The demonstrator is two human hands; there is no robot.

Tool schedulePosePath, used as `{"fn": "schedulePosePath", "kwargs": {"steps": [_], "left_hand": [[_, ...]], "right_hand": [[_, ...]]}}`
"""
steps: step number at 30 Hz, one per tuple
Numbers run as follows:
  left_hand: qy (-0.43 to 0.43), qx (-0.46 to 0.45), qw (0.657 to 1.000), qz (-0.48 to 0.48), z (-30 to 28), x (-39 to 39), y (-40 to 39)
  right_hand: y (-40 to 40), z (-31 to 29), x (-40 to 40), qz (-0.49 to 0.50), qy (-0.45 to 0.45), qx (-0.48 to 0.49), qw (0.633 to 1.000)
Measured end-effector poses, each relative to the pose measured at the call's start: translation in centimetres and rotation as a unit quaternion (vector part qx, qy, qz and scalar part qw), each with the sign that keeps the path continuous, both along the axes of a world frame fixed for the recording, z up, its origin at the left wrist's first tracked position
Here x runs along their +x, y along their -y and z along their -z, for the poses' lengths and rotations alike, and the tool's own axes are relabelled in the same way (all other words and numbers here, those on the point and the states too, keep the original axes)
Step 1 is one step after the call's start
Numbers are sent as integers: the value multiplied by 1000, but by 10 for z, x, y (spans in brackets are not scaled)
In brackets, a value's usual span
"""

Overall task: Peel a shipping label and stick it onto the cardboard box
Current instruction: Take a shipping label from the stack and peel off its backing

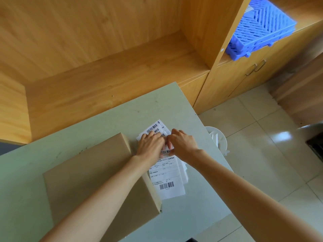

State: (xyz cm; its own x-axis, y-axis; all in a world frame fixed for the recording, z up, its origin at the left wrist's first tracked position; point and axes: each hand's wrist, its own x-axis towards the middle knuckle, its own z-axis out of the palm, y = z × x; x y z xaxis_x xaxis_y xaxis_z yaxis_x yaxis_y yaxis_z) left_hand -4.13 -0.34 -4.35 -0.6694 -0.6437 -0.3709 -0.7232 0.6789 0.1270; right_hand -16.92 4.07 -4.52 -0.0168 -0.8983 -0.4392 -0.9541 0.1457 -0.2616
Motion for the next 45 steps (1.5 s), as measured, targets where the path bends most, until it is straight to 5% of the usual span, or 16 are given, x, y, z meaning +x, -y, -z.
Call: {"fn": "schedulePosePath", "kwargs": {"steps": [17,28,38,45], "left_hand": [[-86,-11,996,-35,-44,7,11],[-42,69,996,-38,-103,29,11],[-129,-70,988,-46,-140,52,8],[-150,-211,964,-66,-154,52,21]], "right_hand": [[16,-66,-7,-3,-34,-33,999],[24,-138,6,-54,56,52,996],[10,-148,12,57,-72,92,992],[-40,-72,19,94,57,158,981]]}}
